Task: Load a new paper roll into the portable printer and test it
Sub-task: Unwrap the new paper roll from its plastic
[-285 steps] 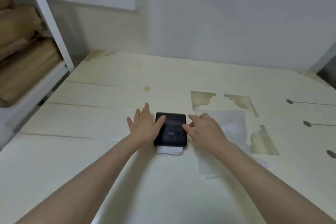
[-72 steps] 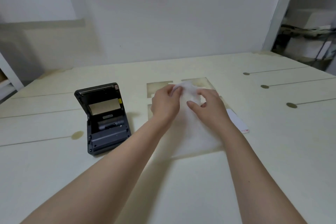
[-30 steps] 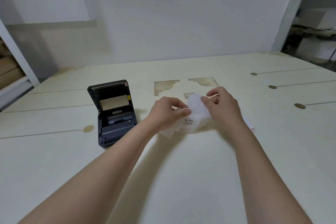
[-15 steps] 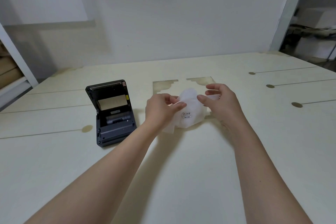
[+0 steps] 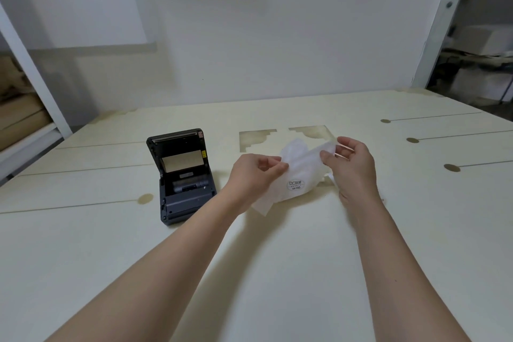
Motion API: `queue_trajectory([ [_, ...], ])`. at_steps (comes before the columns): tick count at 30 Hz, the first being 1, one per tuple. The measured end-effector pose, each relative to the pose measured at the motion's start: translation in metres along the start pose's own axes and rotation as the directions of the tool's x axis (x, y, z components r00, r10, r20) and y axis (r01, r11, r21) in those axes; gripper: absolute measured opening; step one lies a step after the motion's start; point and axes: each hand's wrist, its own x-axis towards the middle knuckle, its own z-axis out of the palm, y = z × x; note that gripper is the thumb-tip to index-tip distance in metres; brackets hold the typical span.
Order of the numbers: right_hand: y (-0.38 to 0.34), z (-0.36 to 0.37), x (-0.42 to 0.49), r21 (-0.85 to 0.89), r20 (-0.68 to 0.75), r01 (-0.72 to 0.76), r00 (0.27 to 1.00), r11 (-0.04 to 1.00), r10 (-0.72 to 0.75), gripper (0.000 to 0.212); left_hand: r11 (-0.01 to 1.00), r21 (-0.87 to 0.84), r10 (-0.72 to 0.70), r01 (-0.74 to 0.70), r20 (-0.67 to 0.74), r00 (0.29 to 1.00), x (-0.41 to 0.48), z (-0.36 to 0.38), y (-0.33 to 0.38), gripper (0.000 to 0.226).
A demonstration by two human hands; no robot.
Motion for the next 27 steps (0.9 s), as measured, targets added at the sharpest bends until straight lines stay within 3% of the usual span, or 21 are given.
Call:
queue_trajectory([
  [5,0.001,-0.006,-0.017,-0.020,0.030,0.017,0.999,1.000,-0.016,0.039,0.997,0.081,0.011,-0.011,-0.007,1.000,-0.009,-0.002,-0.001,0.013],
  [10,0.001,-0.014,-0.032,0.011,0.154,0.087,0.984,0.996,-0.088,0.030,0.997,0.079,-0.006,-0.004,0.115,0.993,-0.017,-0.001,0.006,0.022],
  [12,0.002,-0.013,-0.036,0.010,0.181,0.109,0.978,0.994,-0.109,0.033,0.996,0.092,-0.006,0.000,0.067,0.998,-0.016,0.002,0.008,0.014],
  [17,0.008,-0.016,-0.037,0.007,0.142,0.112,0.984,0.994,-0.111,0.051,0.989,-0.115,-0.099,0.091,-0.072,0.992,-0.015,0.003,0.012,0.017],
  [21,0.012,-0.016,-0.035,-0.093,0.146,0.233,0.965,0.968,-0.219,0.060,0.997,0.068,0.047,-0.039,-0.111,0.993,-0.015,0.002,0.010,0.015],
  [24,0.016,-0.017,-0.033,-0.153,0.114,0.294,0.953,0.943,-0.279,0.059,0.964,0.247,0.117,-0.101,-0.054,0.992,-0.015,0.000,0.003,0.012],
  [27,0.016,-0.016,-0.034,-0.224,0.070,0.374,0.927,0.900,-0.367,0.054,0.932,0.301,0.217,-0.200,-0.025,0.976,-0.014,0.003,-0.005,0.034],
])
